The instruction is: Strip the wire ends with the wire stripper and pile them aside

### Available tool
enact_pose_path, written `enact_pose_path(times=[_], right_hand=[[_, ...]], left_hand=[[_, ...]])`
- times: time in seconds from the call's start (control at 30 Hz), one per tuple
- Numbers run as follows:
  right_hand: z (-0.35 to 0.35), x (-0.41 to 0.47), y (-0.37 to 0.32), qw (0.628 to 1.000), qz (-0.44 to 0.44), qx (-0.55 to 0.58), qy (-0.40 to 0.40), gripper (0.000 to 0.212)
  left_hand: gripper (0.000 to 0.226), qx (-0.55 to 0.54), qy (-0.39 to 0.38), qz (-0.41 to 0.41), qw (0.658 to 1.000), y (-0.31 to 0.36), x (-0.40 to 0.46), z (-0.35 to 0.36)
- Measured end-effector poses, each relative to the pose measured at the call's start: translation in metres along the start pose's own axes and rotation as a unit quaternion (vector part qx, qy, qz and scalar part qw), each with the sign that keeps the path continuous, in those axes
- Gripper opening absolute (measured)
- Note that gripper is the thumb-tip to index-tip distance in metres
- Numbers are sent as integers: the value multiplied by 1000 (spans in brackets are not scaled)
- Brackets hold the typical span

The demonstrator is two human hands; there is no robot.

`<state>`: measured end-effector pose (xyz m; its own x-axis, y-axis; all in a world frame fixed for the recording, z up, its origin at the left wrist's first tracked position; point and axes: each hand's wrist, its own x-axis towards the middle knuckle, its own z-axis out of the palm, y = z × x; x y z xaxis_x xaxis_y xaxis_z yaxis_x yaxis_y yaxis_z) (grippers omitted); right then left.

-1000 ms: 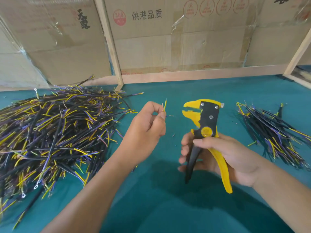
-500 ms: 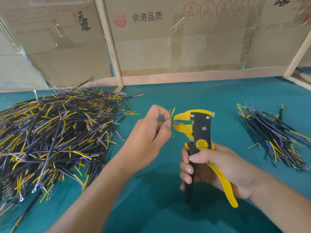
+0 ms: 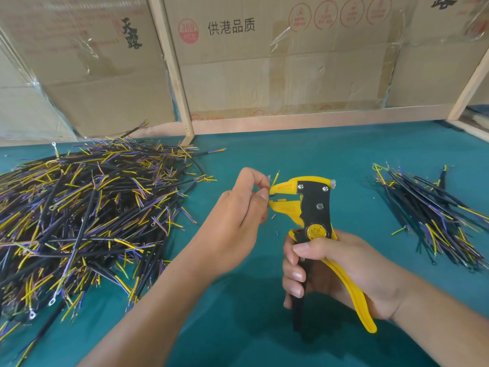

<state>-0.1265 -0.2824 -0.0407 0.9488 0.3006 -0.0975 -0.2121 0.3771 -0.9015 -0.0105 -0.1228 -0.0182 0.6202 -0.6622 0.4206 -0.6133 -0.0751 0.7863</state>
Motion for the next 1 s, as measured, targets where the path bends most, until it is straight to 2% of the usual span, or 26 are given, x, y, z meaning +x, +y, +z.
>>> enact_pose_path(times=[0.1,0.43,0.6,0.87,1.0], right_hand=[[0,0,-1,1000,3,0,8,19],[-3,-1,-4,999,36,-14,20,24],[-3,1,-2,999,40,-15,20,24],[-3,-3,-7,998,48,-26,25,27],[-2,-3,-7,998,44,-23,29,28]], left_hand=[[19,-43,11,-18,999,1,1,0],[52,-46,-20,-20,999,6,0,-4],[38,-13,-65,-17,998,8,-3,-3],[43,-22,-44,-10,999,8,0,-6],[20,-23,-25,-36,999,7,3,-4]])
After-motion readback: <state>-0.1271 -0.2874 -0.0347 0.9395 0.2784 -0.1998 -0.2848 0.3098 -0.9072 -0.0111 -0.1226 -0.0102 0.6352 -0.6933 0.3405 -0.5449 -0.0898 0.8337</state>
